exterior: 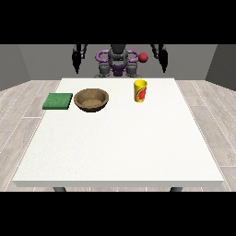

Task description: Pick the cup and pour the ball into the bowl, then pick the bowl and place it on the pad

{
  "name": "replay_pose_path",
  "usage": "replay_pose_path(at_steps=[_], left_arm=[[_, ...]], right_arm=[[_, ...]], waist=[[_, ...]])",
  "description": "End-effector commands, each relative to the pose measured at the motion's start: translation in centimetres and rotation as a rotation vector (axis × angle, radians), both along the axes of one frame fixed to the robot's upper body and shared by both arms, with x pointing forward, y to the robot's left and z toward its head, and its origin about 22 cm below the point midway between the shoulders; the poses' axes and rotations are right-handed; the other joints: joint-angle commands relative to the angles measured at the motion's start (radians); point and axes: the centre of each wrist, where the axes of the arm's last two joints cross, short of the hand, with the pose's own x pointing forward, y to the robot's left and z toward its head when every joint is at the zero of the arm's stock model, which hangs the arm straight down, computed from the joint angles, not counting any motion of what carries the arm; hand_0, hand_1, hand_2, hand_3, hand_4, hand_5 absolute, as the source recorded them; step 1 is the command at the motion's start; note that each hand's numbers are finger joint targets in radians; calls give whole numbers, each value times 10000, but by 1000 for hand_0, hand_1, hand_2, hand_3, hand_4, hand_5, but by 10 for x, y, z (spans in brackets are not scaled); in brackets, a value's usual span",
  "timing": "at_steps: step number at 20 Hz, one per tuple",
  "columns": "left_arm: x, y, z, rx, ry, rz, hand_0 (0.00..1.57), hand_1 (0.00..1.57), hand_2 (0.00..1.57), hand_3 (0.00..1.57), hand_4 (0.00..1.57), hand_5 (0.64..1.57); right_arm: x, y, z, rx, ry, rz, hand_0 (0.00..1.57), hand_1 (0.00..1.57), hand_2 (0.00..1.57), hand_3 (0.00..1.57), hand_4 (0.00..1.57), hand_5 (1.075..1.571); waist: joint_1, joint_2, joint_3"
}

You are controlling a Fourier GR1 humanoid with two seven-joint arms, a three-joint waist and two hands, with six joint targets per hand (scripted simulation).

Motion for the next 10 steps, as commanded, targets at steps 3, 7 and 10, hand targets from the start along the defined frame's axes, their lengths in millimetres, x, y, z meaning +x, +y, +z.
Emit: replay_pose_path(at_steps=[3,7,10], left_arm=[[2,5,24,217,-270,-113,0,0,0,0,0,1557],[11,-3,47,-1922,-141,-368,0,0,0,0,0,1557],[7,22,54,-1691,-680,83,0,0,0,0,0,1558]], right_arm=[[0,-8,22,-367,-170,6,0,0,0,0,0,1569],[-3,-57,40,157,102,204,0,0,0,0,0,1569],[-8,-84,54,65,-69,413,0,0,0,0,0,1569]], waist=[[-48,-2033,28],[-451,-2379,90],[-533,-1809,81]])
